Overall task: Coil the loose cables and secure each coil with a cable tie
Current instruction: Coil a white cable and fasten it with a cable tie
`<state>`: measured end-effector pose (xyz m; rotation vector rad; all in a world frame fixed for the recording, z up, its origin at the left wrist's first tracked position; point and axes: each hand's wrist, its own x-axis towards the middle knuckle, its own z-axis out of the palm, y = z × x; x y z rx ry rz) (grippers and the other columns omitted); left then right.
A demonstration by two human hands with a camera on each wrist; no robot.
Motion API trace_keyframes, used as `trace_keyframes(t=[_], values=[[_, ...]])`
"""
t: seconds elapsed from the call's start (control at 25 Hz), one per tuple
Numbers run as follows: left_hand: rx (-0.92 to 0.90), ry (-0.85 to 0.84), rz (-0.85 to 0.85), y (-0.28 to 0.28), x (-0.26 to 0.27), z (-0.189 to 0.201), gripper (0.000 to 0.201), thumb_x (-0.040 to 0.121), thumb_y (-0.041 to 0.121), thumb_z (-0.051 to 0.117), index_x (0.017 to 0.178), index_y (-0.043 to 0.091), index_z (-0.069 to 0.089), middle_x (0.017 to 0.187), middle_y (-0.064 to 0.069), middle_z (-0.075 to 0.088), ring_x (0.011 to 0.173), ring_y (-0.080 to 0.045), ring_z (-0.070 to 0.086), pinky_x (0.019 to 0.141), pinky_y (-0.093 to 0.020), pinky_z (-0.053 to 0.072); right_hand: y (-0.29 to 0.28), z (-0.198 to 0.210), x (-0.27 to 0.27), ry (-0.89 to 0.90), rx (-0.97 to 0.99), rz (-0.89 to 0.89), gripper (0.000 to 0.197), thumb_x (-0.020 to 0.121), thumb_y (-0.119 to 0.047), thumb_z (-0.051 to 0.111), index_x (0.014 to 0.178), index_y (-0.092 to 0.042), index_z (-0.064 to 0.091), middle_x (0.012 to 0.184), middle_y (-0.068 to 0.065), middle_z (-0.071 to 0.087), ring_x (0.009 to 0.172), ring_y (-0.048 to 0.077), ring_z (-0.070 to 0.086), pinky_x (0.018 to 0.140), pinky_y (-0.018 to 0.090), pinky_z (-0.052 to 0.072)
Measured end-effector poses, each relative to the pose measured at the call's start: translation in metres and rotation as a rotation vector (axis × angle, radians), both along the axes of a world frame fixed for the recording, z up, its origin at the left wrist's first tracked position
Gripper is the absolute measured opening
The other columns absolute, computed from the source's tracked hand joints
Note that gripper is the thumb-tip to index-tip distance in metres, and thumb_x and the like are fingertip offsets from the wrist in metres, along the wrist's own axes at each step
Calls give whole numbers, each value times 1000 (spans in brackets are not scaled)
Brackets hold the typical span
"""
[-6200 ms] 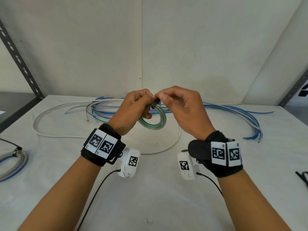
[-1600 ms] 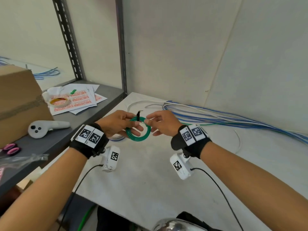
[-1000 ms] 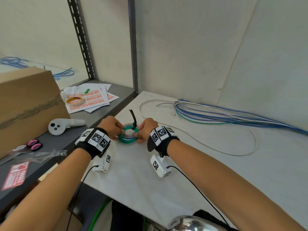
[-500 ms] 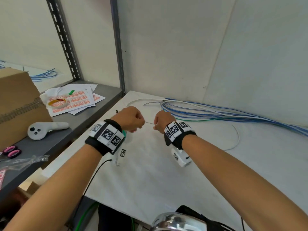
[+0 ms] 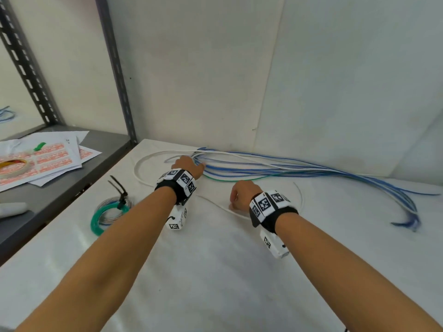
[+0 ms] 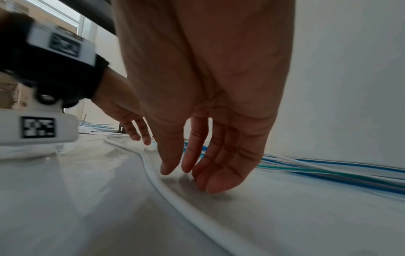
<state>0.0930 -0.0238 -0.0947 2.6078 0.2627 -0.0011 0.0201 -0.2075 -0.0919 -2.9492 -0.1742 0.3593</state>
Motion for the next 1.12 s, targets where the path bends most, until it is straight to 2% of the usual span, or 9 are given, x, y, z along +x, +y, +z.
trace_keyframes(t=[0.12, 0.28, 0.36, 0.48, 0.64, 0.76, 0.88, 1.0, 1.12], values=[[-2, 2, 23, 1, 27, -12, 48, 94, 29, 64, 129, -1, 53, 135, -25, 55, 122, -41, 55, 96, -42, 46, -7, -1, 5, 22, 54, 23, 26, 88, -27, 76, 106, -9, 73, 113, 7, 72, 105, 26, 67, 92, 33, 54], [15, -20, 6, 4, 35, -19, 24, 85, 13, 67, 104, -2, 68, 108, -23, 69, 100, -40, 66, 75, -36, 50, -16, 6, 10, 64, 207, -14, 15, 85, -25, 80, 92, -14, 72, 94, 5, 70, 82, 22, 64, 82, 31, 55], [-14, 12, -12, 7, 33, -16, 20, 81, 9, 72, 98, 0, 71, 98, -21, 72, 94, -37, 71, 78, -37, 58, -18, 7, 10, 58, 232, -19, 15, 87, -25, 78, 90, -15, 69, 84, 3, 66, 79, 22, 62, 84, 33, 57], [18, 184, -92, 6, 20, -7, 34, 79, 19, 82, 104, -1, 70, 104, -20, 73, 99, -37, 71, 87, -45, 60, -17, 6, 9, 55, 244, 1, 27, 80, -38, 83, 88, -15, 70, 77, 0, 65, 75, 21, 61, 79, 32, 57], [231, 53, -212, -10, 2, 10, 41, 86, 42, 75, 102, 6, 68, 103, -12, 71, 98, -32, 68, 80, -35, 53, -17, 8, 1, 174, 191, 142, 33, 66, -40, 92, 82, -18, 73, 86, -2, 71, 83, 18, 66, 79, 30, 56], [47, -5, -413, -26, -13, 14, 45, 95, 50, 62, 87, 6, 70, 87, -8, 70, 86, -28, 67, 77, -34, 52, -19, 12, -3, 172, 153, 205, 9, 79, -17, 80, 76, -21, 73, 79, -4, 71, 84, 19, 68, 83, 34, 58], [-295, -28, -524, -43, -33, 18, 58, 99, 57, 47, 90, 6, 74, 80, -7, 75, 79, -28, 72, 77, -38, 59, -33, 30, -2, 158, 398, 74, 13, 87, -8, 66, 79, -16, 72, 73, -2, 73, 66, 13, 68, 69, 29, 58], [-307, -15, -577, -50, -42, 19, 64, 100, 62, 40, 89, 9, 73, 72, -6, 75, 64, -21, 70, 68, -28, 55, -57, 49, -5, 95, 600, -26, 8, 91, -11, 67, 84, -13, 71, 76, 2, 73, 59, 9, 66, 63, 23, 58], [-265, 45, -613, -51, -42, 8, 51, 99, 53, 52, 92, 7, 73, 78, -6, 75, 65, -15, 68, 64, -23, 53, -77, 47, -10, 149, 493, -11, 10, 90, -13, 68, 82, -16, 73, 81, 3, 76, 68, 13, 72, 70, 28, 59]])
